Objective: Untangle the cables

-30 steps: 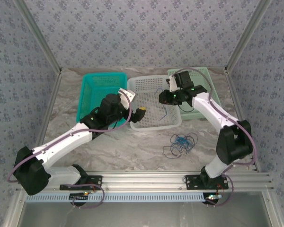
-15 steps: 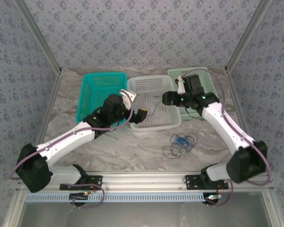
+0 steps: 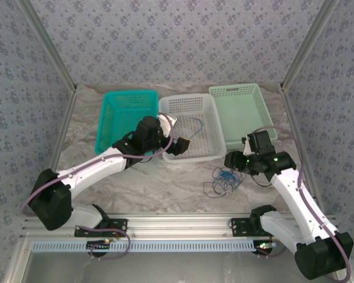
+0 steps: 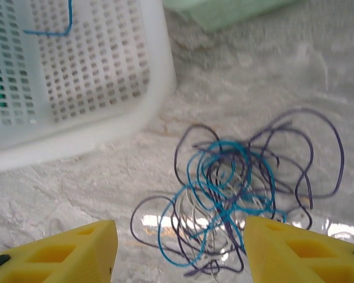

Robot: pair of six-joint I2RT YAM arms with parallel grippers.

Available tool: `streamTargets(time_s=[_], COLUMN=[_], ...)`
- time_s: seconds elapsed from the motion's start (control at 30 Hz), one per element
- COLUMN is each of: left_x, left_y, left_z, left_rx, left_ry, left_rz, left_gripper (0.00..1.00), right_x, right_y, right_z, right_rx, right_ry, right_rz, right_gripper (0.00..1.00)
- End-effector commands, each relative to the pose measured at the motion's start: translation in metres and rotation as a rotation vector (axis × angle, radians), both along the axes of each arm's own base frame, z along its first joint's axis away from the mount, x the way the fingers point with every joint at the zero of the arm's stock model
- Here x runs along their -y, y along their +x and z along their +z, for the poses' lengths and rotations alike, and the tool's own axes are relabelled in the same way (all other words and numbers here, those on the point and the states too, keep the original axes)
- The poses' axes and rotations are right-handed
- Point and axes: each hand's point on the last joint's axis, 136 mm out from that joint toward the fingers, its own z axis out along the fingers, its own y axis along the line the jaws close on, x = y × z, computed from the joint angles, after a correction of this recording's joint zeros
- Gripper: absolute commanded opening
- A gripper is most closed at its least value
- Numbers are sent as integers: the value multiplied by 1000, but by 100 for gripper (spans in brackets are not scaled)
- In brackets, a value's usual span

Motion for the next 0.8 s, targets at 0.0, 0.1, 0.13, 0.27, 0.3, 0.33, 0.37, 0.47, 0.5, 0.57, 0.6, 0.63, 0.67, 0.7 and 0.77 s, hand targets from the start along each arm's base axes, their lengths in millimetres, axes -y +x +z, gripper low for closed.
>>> streamTargets(time_s=[0.0,0.1,0.13,0.27,0.3,0.33,0.37,0.47,0.5,0.57,0.6,0.63,0.67,0.7,0.77], left_x=[17,18,18,19,20,19,20,20,21,21,21,21,22,22,21], left_y=[3,1,1,-1,-2,-1,-2,-1,-1,-2,-2,-2,-2,-2,-2], left_z=[36,33,32,32,32,32,31,32,32,30,31,30,29,29,28], left_rx=[53,42,39,35,33,34,31,33,33,29,29,27,25,24,23], left_ry=[-97,-91,-90,-89,-88,-88,-87,-88,-88,-86,-86,-86,-83,-81,-77], left_rz=[-34,-40,-40,-48,-48,-47,-49,-49,-50,-51,-51,-51,-53,-55,-54], left_gripper=[99,100,100,99,100,100,99,100,99,99,100,99,99,99,99], right_x=[5,-2,-3,-3,-3,-4,-5,-11,-12,-14,-14,-14,-15,-18,-22], right_y=[-26,-36,-40,-48,-48,-46,-45,-43,-44,-44,-43,-43,-42,-42,-42], right_z=[-19,-32,-37,-50,-49,-47,-45,-44,-45,-47,-50,-52,-53,-54,-54], right_rx=[-123,-169,-193,-241,-237,-229,-221,-225,-235,-244,-249,-252,-256,-259,-267], right_ry=[8,49,48,31,34,42,49,81,90,101,104,110,119,134,159], right_rz=[-63,-67,-61,-66,-70,-72,-76,-74,-76,-85,-94,-104,-110,-106,-105], right_gripper=[59,58,57,58,58,59,59,59,59,59,59,59,59,59,58])
